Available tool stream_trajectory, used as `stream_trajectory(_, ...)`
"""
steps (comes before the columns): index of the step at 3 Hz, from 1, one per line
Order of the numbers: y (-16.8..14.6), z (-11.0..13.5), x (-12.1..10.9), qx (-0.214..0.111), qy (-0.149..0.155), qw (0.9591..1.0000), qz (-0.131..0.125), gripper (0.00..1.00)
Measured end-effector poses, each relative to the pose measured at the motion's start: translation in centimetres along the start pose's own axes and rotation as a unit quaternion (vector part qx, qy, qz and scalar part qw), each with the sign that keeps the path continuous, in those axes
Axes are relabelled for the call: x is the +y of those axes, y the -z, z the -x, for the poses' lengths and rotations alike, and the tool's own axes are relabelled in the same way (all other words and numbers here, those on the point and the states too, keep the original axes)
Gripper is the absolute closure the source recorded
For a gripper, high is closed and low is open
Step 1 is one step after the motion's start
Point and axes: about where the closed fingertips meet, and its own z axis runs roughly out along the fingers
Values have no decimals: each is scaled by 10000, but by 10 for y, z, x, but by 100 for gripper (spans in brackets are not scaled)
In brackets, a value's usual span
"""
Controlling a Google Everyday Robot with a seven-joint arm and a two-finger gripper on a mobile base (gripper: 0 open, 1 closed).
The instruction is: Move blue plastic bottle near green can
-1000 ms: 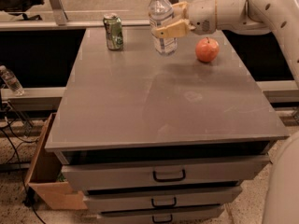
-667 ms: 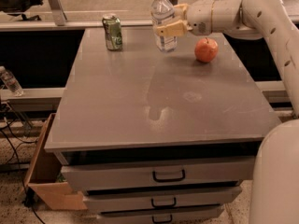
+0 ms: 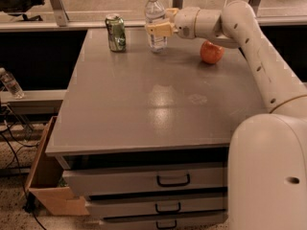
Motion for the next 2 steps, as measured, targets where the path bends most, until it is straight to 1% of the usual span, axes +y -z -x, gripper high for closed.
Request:
stream_trajectory(1,-31,-4,-6,34,-145,9999,-48,100)
stream_trajectory(2,-54,-9,-10,-36,-334,9994,-105,100)
